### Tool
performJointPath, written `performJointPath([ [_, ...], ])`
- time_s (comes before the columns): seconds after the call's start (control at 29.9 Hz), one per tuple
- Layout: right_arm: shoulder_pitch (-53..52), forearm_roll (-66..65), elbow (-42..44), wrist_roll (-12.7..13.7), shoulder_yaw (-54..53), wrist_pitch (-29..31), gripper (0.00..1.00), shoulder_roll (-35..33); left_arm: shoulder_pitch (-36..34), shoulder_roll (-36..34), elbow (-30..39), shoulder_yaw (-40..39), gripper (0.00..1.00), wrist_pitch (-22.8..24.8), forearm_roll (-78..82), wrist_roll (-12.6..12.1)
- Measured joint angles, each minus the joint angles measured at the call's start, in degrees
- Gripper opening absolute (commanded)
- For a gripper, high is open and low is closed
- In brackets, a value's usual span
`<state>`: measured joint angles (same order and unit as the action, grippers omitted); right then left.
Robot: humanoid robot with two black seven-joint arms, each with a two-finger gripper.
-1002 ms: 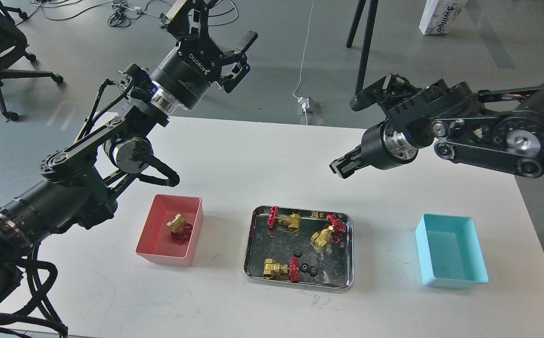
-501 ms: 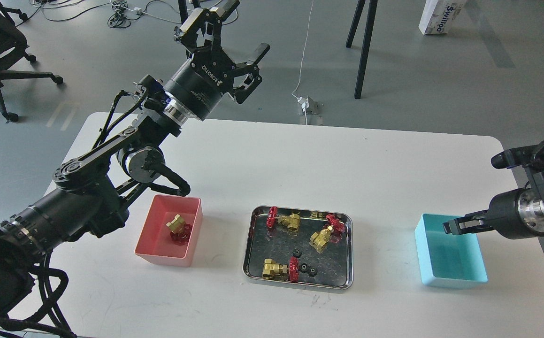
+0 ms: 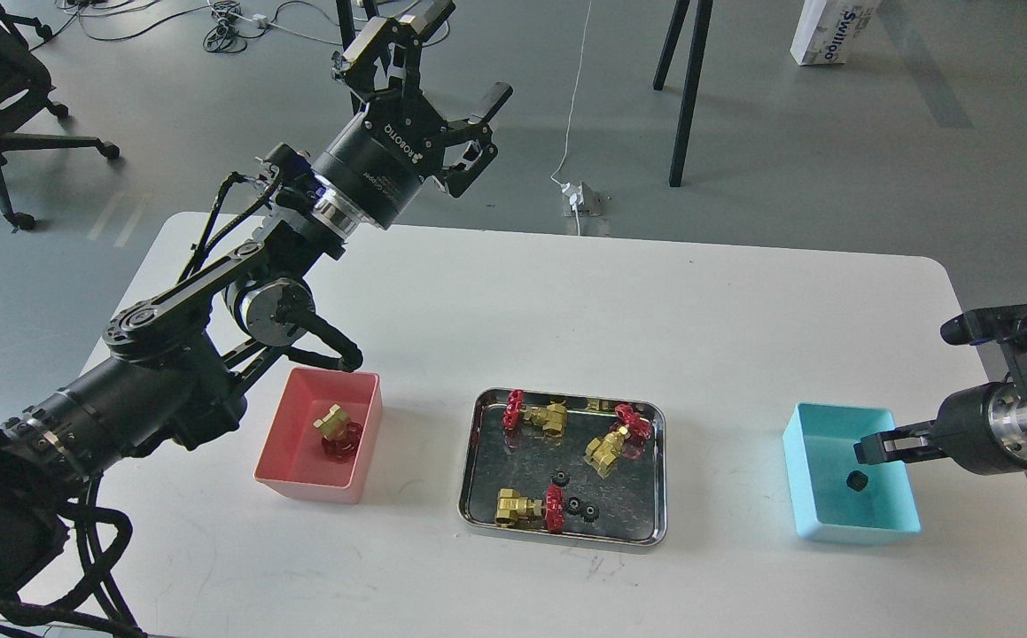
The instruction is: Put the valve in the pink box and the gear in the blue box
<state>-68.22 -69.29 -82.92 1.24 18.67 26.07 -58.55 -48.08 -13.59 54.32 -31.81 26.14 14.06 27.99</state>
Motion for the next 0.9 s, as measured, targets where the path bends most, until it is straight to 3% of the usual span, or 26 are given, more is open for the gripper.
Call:
performJointPath([
  [0.17,0.09,3.77,0.81,-0.31,-5.17,-6.34,1.00,-0.04,-0.03,-0.09,-0.07,0.02,0.91,-0.22,0.05,0.00],
  [0.3,0.35,23.57,3.97,-1.11,-13.52,-14.31,1.00,3.40,-0.85,-0.32,-1.82,0.07,0.91,-0.93,0.29,0.00],
  [0.37,0.56,35.25,6.90,-4.03,-17.00,-15.87,1.00,5.94,-1.51,-0.54,-3.90,0.04,0.91,-0.78,0.24,0.00],
  [0.4,0.82,41.54,9.09,-6.87,-18.65,-16.09,1.00,7.45,-1.97,-0.65,-5.09,0.02,0.91,-0.61,0.17,0.00],
  [0.53,2.44,65.08,20.26,-17.20,-23.92,-11.56,1.00,15.04,-3.67,-1.32,-8.46,0.07,0.91,1.20,0.05,0.01],
  [0.63,4.93,75.62,29.12,-21.02,-28.75,-2.13,1.00,21.45,-4.21,-1.96,-9.94,-0.69,0.93,1.79,-0.11,0.02],
  [0.73,9.14,79.15,35.90,-23.24,-36.81,1.33,1.00,26.20,-4.41,-2.20,-12.83,-4.15,0.94,1.86,-0.34,0.02],
  [0.9,14.58,79.67,39.31,-23.80,-46.59,1.91,1.00,30.76,-3.86,-1.41,-16.30,-9.06,0.94,1.86,-1.04,0.02],
])
